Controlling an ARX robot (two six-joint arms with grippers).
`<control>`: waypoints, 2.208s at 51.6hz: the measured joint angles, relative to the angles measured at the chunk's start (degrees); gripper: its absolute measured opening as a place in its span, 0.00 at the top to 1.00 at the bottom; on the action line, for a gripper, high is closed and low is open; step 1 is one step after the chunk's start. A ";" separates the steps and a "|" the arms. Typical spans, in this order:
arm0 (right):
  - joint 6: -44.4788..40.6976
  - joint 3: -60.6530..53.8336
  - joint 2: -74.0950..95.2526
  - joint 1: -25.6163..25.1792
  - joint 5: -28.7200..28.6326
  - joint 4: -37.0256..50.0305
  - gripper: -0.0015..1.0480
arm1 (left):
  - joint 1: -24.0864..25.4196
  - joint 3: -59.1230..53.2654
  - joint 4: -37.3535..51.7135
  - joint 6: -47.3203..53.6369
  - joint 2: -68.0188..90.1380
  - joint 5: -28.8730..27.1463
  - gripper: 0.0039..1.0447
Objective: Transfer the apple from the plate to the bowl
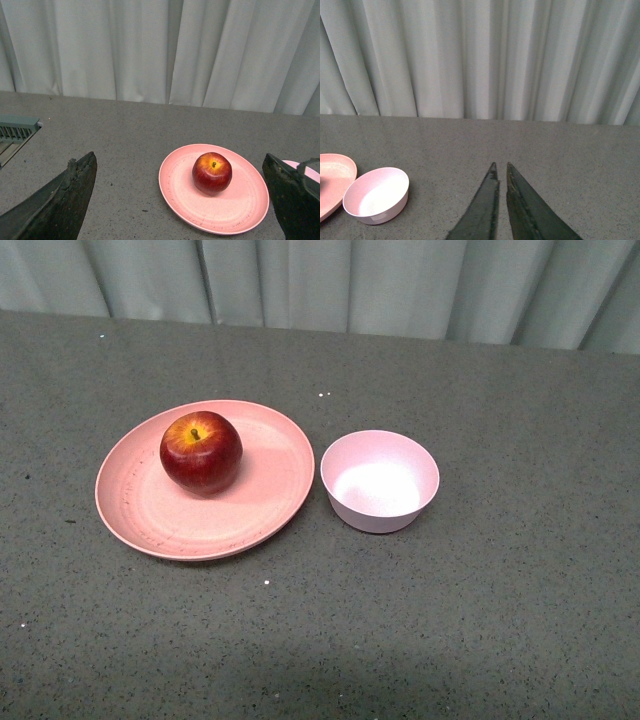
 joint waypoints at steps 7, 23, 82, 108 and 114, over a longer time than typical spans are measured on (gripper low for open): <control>0.00 0.00 -0.04 0.00 -0.02 -0.02 0.62 | -0.90 0.11 -0.57 -0.70 0.55 -3.02 0.06; 0.02 0.00 -0.07 -0.02 0.00 -0.07 0.09 | -2.10 2.67 21.22 -4.79 33.59 -12.87 0.06; 0.09 0.00 -0.07 -0.02 0.00 -0.07 0.09 | -14.49 46.14 42.12 -5.20 119.30 -4.17 0.06; 0.09 0.00 -0.07 -0.02 0.00 -0.07 0.09 | -15.19 47.52 39.80 -2.32 123.21 -5.35 0.10; 0.09 0.00 -0.07 -0.02 0.00 -0.07 0.09 | -15.19 47.52 39.82 -2.32 123.27 -5.40 0.22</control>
